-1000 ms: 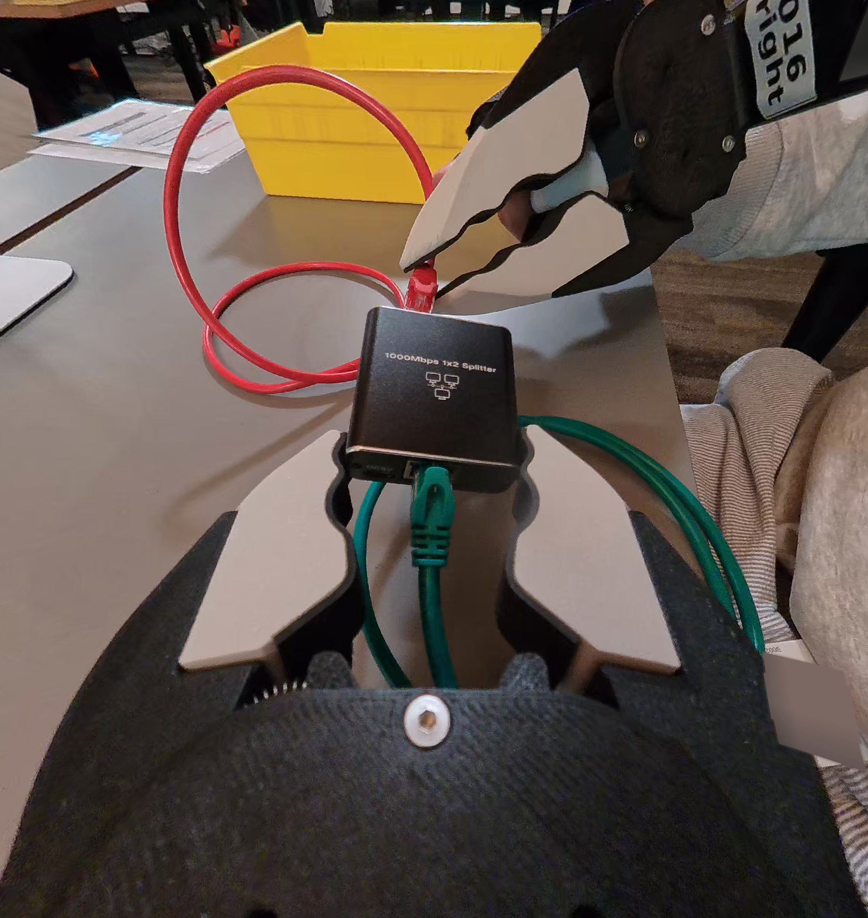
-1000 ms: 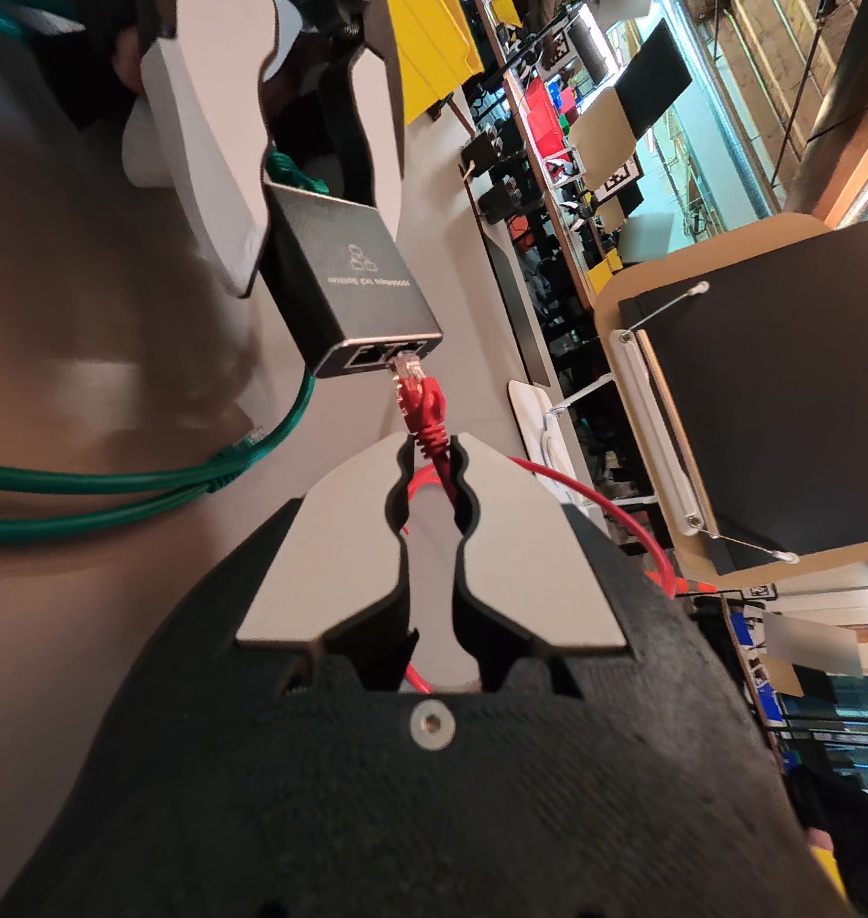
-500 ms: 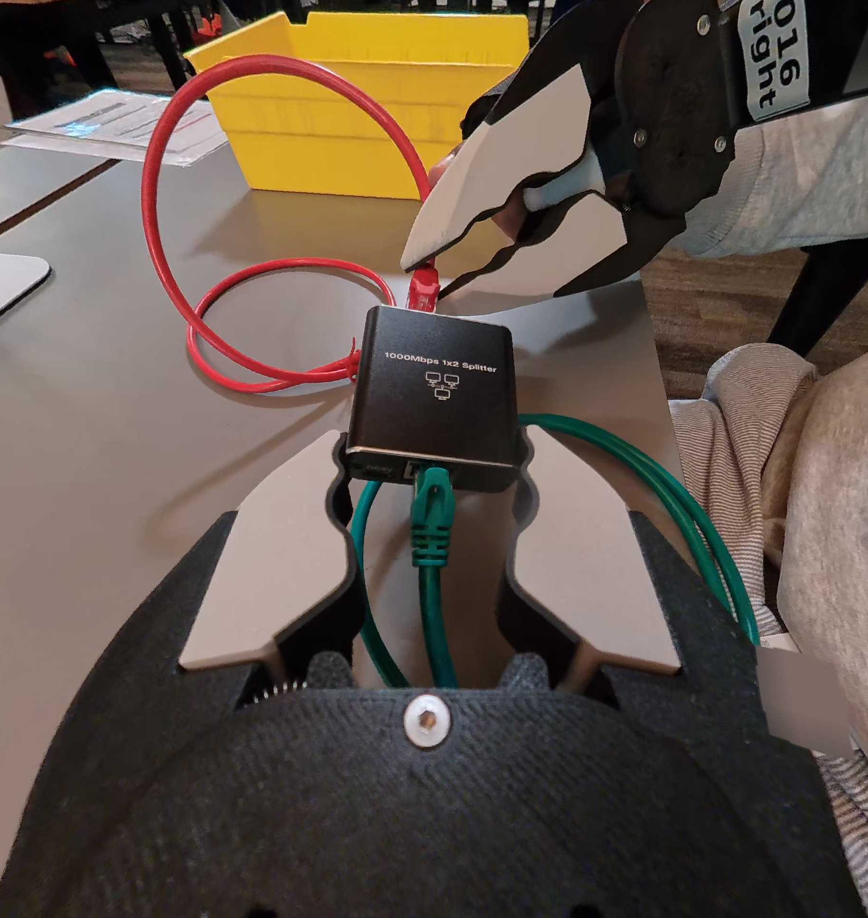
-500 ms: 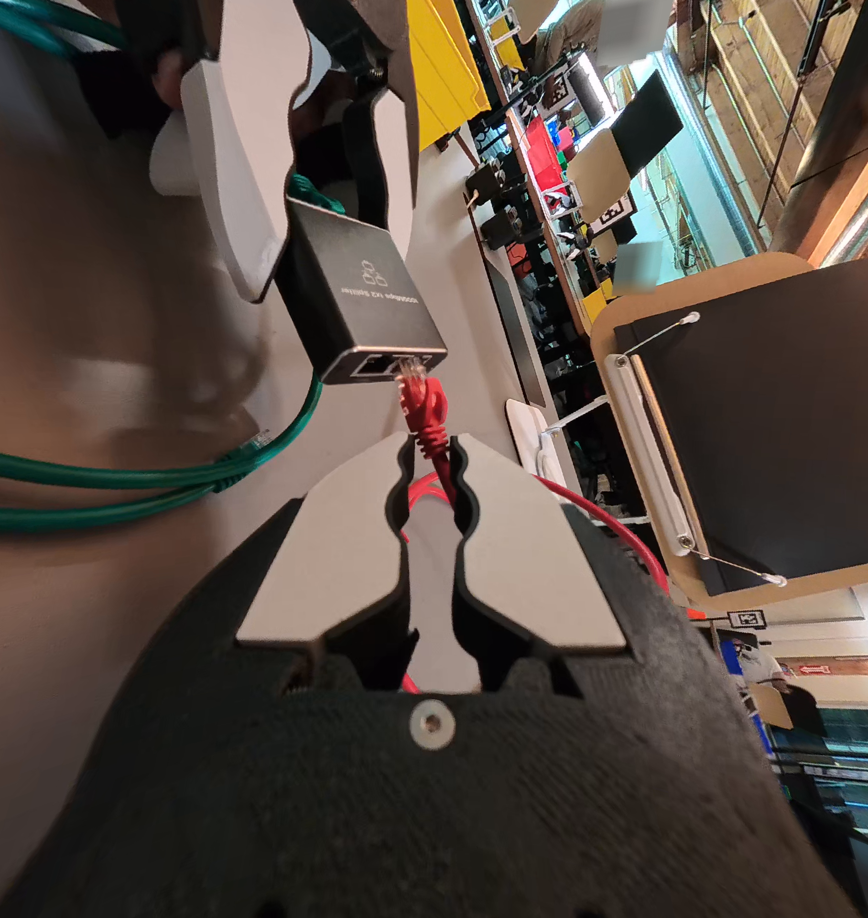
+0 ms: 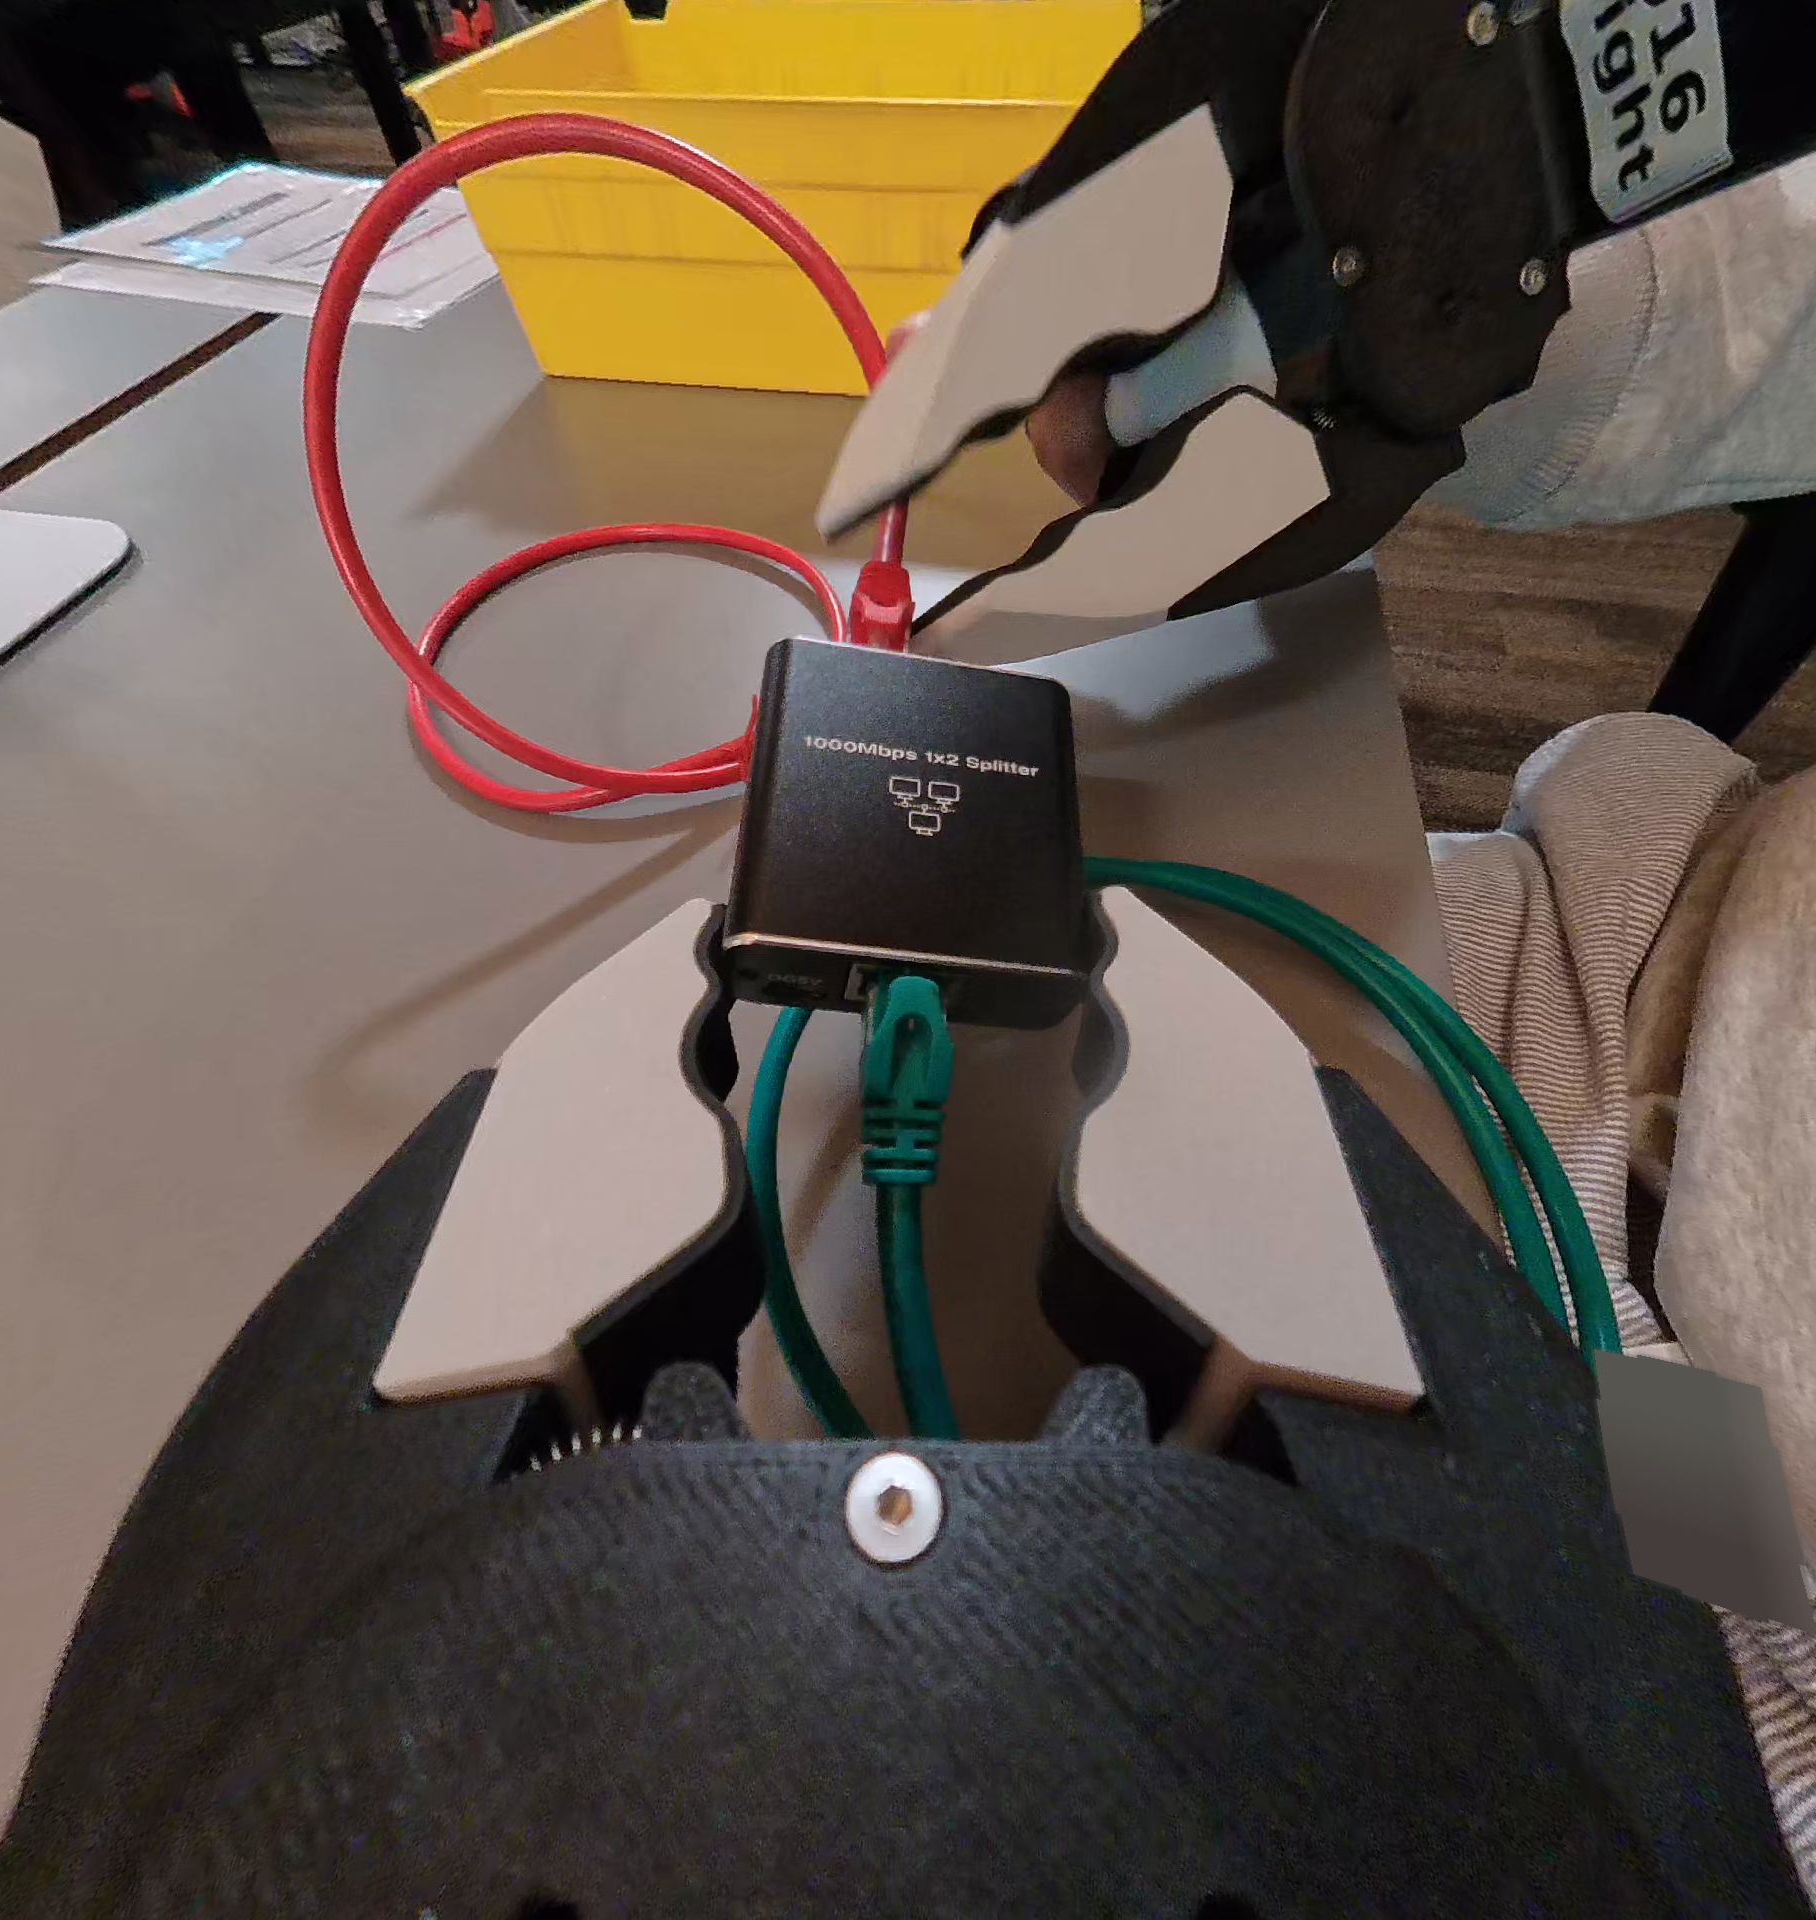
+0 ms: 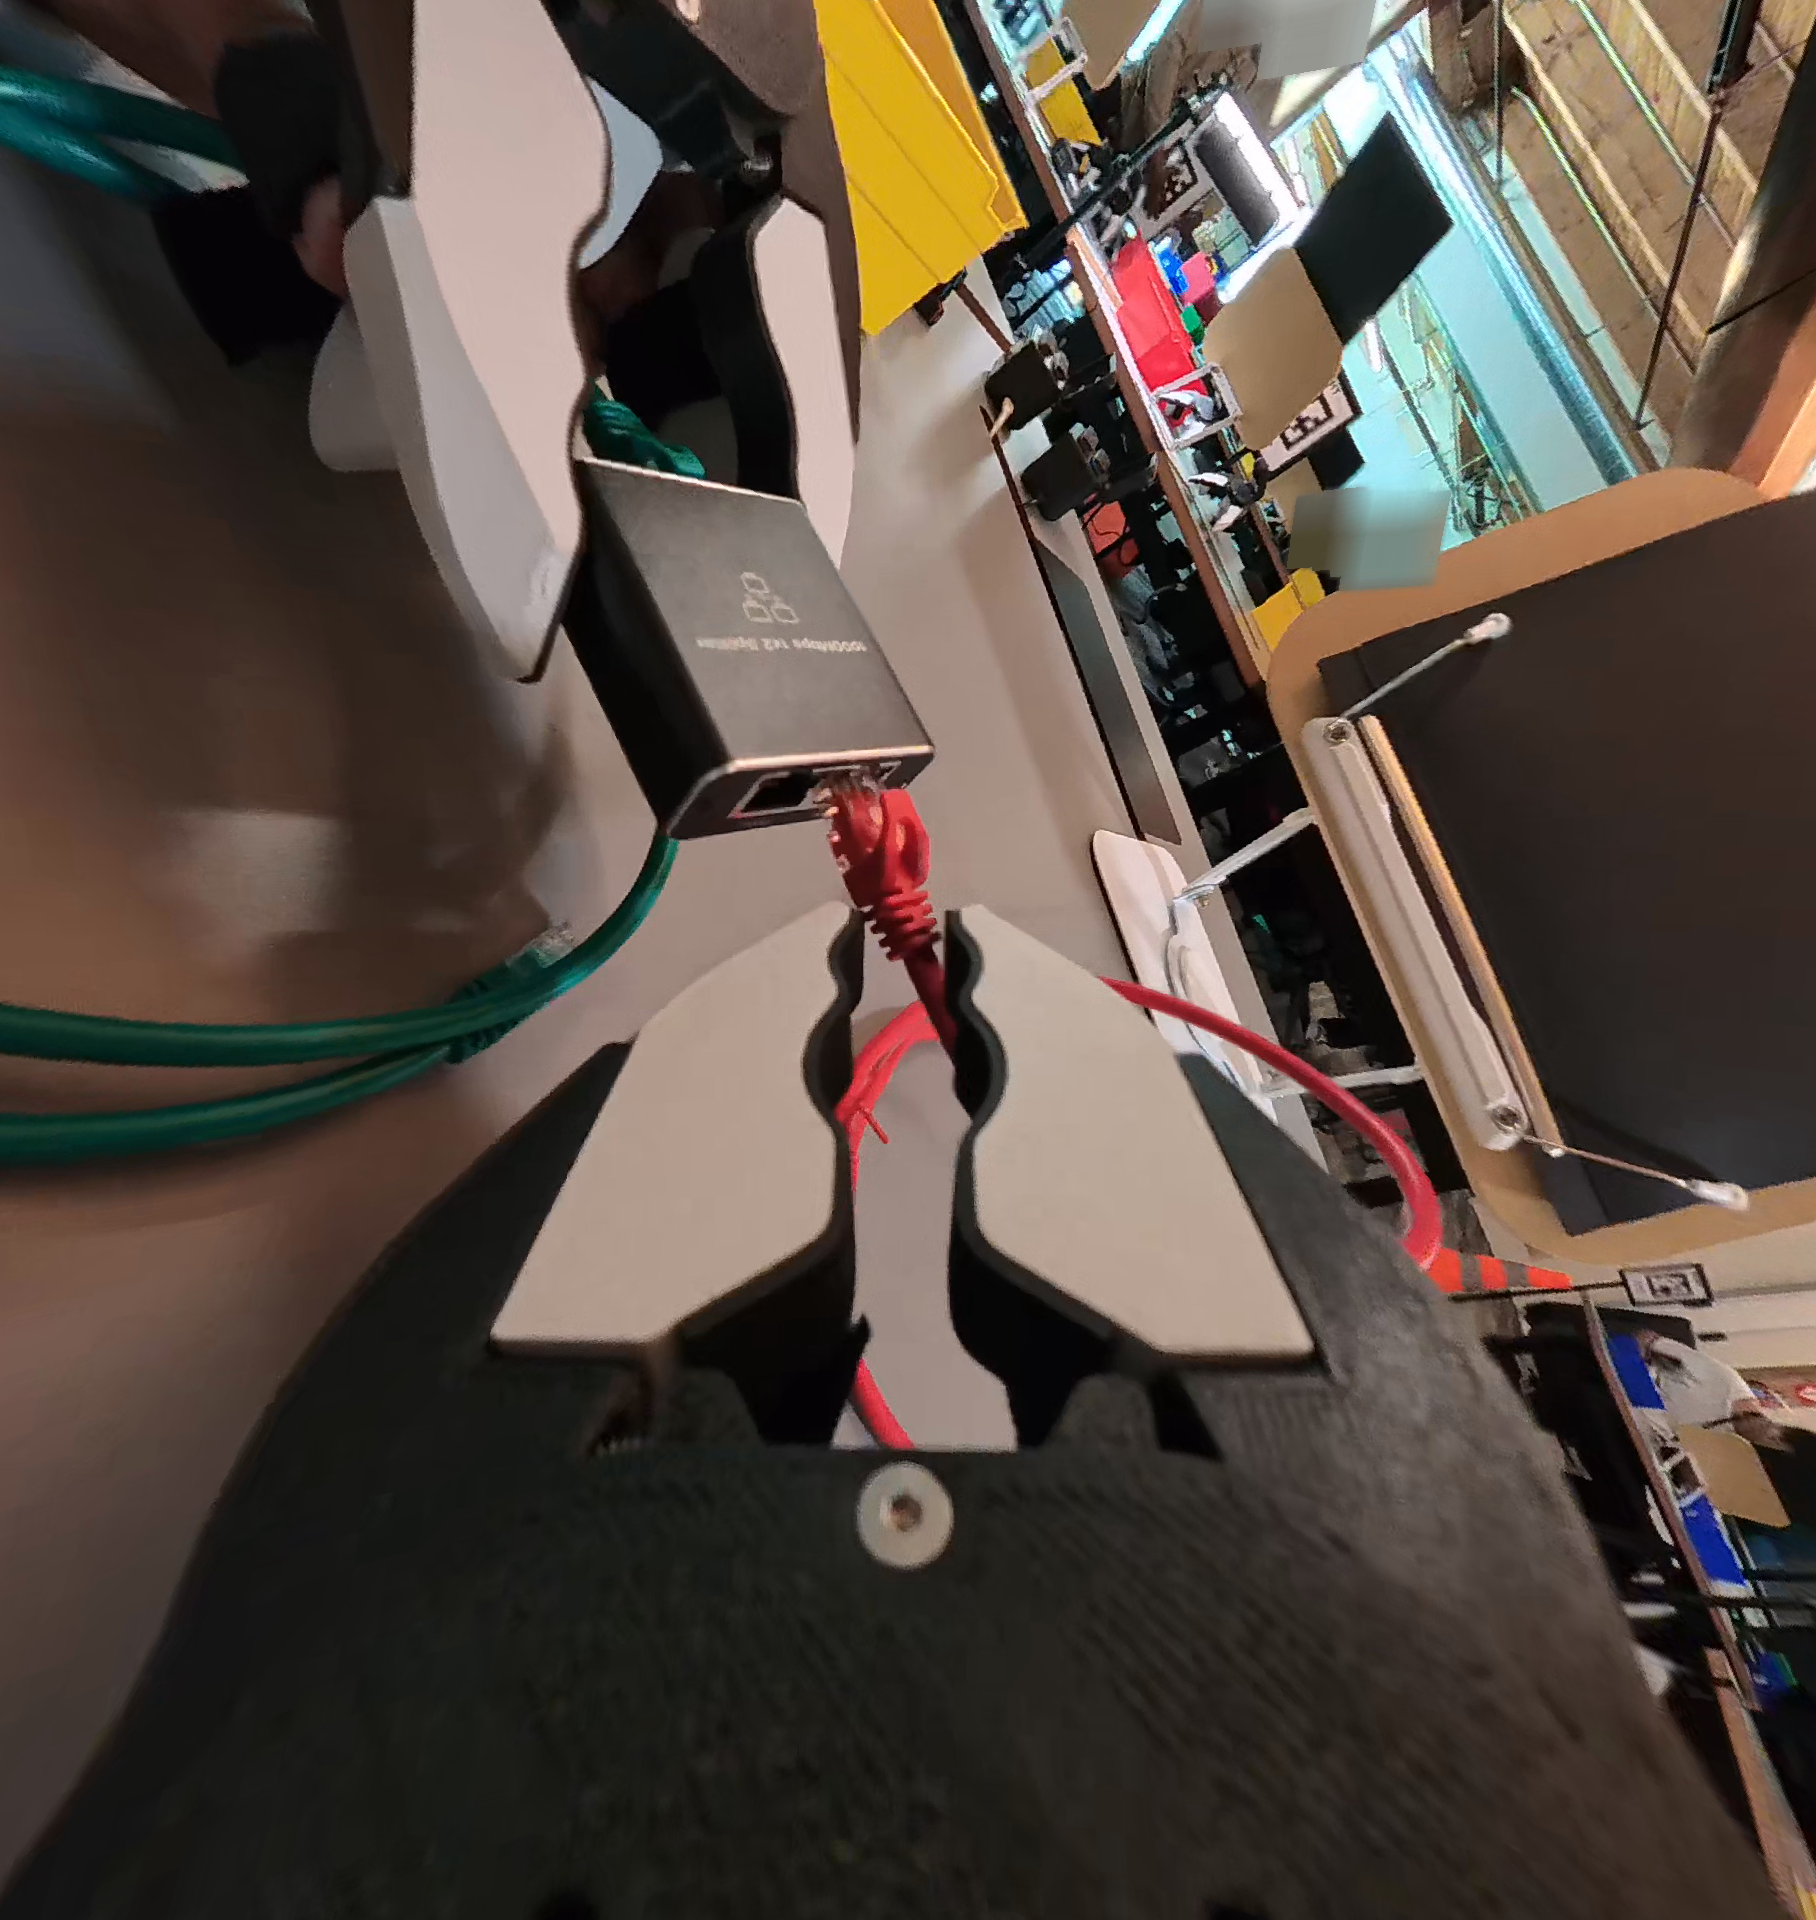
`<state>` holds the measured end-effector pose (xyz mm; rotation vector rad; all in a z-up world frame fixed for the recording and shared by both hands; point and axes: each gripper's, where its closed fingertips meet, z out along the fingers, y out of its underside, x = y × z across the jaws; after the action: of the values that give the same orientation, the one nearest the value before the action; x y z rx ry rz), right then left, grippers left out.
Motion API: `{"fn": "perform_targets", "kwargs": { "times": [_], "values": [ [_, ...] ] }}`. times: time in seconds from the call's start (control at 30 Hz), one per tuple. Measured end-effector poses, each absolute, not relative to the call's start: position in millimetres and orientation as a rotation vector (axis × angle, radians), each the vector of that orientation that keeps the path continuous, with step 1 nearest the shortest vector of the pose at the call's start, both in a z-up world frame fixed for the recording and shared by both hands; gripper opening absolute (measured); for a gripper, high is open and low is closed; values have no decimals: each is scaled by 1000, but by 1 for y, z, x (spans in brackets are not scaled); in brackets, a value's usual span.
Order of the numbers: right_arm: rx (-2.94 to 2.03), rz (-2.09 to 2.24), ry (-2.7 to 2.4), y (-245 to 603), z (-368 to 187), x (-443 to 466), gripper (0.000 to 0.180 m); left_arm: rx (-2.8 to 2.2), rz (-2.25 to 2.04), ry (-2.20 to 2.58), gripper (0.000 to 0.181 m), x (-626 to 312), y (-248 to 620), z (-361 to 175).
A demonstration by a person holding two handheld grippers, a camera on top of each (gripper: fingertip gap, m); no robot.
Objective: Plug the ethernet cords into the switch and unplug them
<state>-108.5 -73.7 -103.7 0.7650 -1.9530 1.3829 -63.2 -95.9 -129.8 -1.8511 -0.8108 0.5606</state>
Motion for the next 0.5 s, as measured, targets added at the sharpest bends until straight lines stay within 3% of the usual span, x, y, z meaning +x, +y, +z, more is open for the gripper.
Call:
{"fn": "perform_targets", "kwargs": {
  "times": [0.17,0.5],
  "values": [
    [561,1477,-1916,-72,-83,-127,47,-1780,577,-860,64,-67,-105,-124],
    [-107,1947,-2186,-58,-67,-171,49,-1585,555,-923,64,-70,-124,-107]
  ]
}}
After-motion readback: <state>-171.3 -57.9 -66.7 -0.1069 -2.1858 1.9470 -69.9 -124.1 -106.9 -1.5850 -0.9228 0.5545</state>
